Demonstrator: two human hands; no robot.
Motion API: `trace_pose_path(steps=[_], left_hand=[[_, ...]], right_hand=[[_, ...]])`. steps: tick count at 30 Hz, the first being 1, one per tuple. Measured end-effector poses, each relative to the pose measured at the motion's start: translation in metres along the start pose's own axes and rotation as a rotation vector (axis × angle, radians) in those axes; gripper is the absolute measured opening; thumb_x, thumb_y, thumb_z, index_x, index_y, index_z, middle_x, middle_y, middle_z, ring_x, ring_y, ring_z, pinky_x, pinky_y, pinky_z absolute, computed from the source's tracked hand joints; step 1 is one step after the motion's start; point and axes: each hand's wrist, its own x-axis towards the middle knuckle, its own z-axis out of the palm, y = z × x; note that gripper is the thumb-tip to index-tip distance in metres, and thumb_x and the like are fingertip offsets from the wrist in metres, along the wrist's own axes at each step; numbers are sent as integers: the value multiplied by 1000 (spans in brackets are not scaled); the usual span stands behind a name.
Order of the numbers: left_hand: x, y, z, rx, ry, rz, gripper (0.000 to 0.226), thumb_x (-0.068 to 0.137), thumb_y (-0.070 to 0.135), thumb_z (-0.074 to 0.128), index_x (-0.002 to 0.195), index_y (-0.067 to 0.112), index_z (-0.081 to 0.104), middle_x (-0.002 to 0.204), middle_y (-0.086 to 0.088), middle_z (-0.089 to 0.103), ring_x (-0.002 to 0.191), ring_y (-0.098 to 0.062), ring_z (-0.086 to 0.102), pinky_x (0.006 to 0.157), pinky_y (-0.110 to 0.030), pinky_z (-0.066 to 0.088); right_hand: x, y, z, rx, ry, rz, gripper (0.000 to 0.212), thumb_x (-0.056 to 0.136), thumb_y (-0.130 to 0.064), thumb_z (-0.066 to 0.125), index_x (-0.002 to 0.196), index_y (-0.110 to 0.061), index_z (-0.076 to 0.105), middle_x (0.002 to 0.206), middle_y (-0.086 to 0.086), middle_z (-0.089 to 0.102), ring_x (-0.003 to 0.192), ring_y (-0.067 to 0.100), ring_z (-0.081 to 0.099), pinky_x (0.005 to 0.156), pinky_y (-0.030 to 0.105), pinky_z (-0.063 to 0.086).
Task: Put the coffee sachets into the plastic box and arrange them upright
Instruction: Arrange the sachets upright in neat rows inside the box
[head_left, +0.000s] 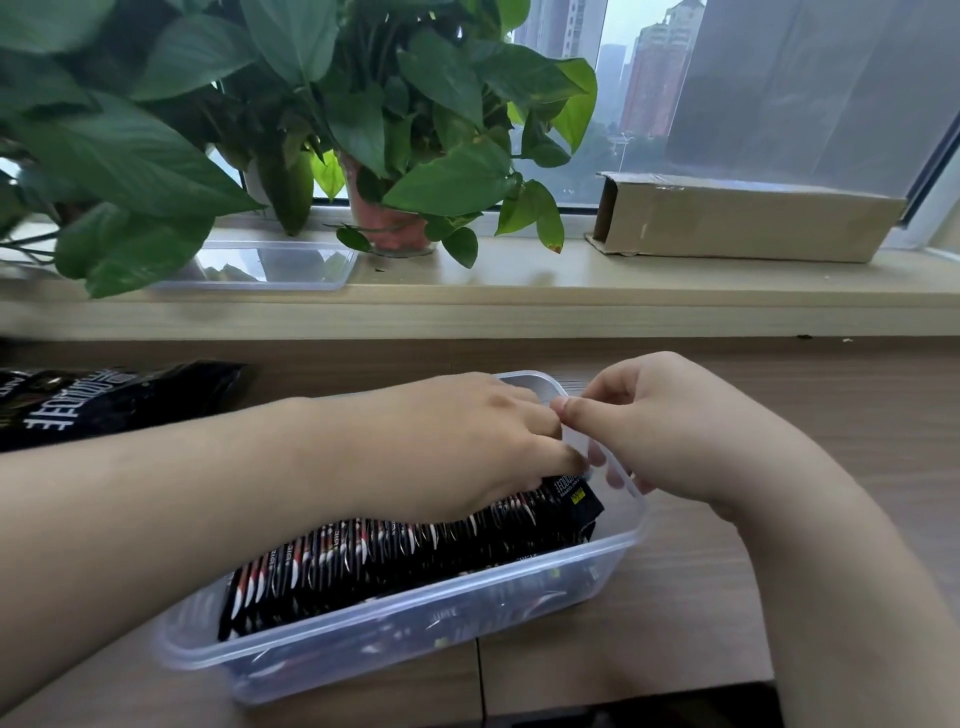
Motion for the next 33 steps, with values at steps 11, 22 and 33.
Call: trace_pose_path(steps=[11, 22, 33], left_hand=[[3, -8, 17, -14, 86, -6, 24, 95, 18, 63, 118, 21, 64, 108, -1, 68, 95, -22, 64, 54, -40, 58], [1, -12, -1, -14, 174, 2, 12, 94, 18, 66, 82, 15, 68, 81, 6, 68, 79, -19, 59, 64, -36, 52], [17, -8, 16, 94, 62, 9, 20, 88, 8, 61, 97, 19, 75, 91, 2, 75, 83, -25, 70, 54, -38, 56]], right_hand=[[4, 6, -1, 12, 3, 10, 44, 94, -47, 56, 75, -12, 72, 64, 6, 74, 56, 21, 67, 62, 38, 59], [9, 11, -3, 88, 17, 28, 56, 96, -52, 49, 88, -1, 69, 73, 15, 75, 54, 26, 66, 59, 38, 57], [12, 12, -1, 59, 4, 14, 58, 95, -56, 48, 88, -3, 69, 73, 16, 75, 61, 33, 71, 66, 45, 60]])
